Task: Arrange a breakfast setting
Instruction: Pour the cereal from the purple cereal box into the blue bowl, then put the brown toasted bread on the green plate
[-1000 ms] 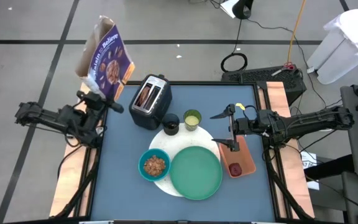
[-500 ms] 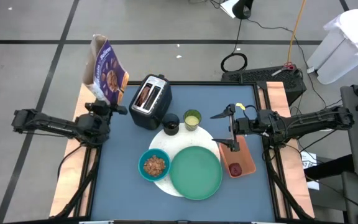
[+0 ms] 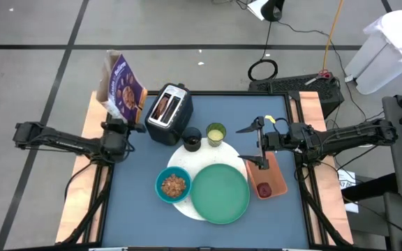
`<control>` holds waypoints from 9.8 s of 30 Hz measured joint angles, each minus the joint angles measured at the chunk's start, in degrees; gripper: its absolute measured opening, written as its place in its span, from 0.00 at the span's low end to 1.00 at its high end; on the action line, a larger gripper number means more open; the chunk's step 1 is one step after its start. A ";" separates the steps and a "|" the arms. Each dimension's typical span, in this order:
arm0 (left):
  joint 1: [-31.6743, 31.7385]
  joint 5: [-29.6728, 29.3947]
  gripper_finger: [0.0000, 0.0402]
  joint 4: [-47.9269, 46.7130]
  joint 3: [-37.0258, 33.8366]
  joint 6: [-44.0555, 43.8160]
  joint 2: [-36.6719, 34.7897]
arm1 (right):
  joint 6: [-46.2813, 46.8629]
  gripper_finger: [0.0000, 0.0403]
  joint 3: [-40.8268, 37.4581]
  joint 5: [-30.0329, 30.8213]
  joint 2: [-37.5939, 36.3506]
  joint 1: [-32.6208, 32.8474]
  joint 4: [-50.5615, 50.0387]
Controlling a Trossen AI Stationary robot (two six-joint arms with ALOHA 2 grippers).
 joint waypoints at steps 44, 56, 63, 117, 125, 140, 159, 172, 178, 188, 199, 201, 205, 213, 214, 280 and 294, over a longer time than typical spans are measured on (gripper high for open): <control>4.66 12.24 0.37 -18.93 0.17 -42.73 24.05 | 0.00 0.98 0.00 -0.11 0.00 0.00 -0.02; 4.70 13.94 0.43 -19.06 0.17 -45.08 24.07 | 0.00 0.98 0.00 -0.13 0.00 0.00 -0.02; 4.70 14.00 0.44 -19.13 0.15 -45.96 24.07 | 0.00 0.98 0.00 -0.13 0.00 0.00 -0.02; 4.68 16.20 0.83 -13.50 0.04 -37.57 23.17 | 0.00 0.98 0.00 0.07 0.00 0.00 0.00; 4.68 14.67 0.83 -3.87 0.04 -27.95 23.16 | 0.00 0.98 0.00 0.07 0.00 -0.01 0.00; 4.70 10.05 0.83 14.74 0.04 -10.36 23.18 | 0.00 0.98 0.01 0.07 0.00 -0.01 -0.02; 3.74 7.63 0.83 39.32 0.13 13.44 21.79 | 0.00 0.98 0.01 0.07 0.00 -0.01 -0.03; 2.71 8.94 0.83 39.70 0.13 17.18 13.96 | 0.00 0.98 0.00 0.07 0.00 -0.02 -0.02; 2.71 10.42 0.83 39.69 0.15 18.15 11.49 | 0.00 0.98 0.02 0.07 0.00 -0.02 -0.02; 2.71 10.73 0.83 37.76 9.04 29.74 11.24 | 0.00 0.98 0.02 0.07 0.00 0.00 -0.02; 2.67 10.27 0.83 37.55 21.89 45.52 11.23 | 0.00 0.98 0.02 0.07 0.00 0.00 -0.02; 2.67 10.26 0.83 37.53 23.89 47.72 11.23 | 0.00 0.98 0.02 0.07 0.00 -0.02 -0.02; 2.08 10.27 0.83 37.46 27.20 51.36 11.24 | 0.00 0.98 0.02 0.05 0.00 0.00 -0.02; -2.07 10.16 0.83 33.66 33.50 58.52 11.31 | 0.00 0.98 0.01 0.05 0.00 -0.02 -0.02; -2.79 10.19 0.83 31.64 34.58 58.72 11.35 | 0.00 0.98 0.02 0.06 0.00 0.00 0.00; 17.90 61.88 0.60 -77.89 78.78 -15.04 31.36 | 0.00 0.98 0.02 -0.15 0.00 0.00 -0.33; 21.20 60.57 0.60 -83.43 78.66 -16.32 38.64 | 0.01 0.98 0.02 -0.16 0.00 0.00 -0.55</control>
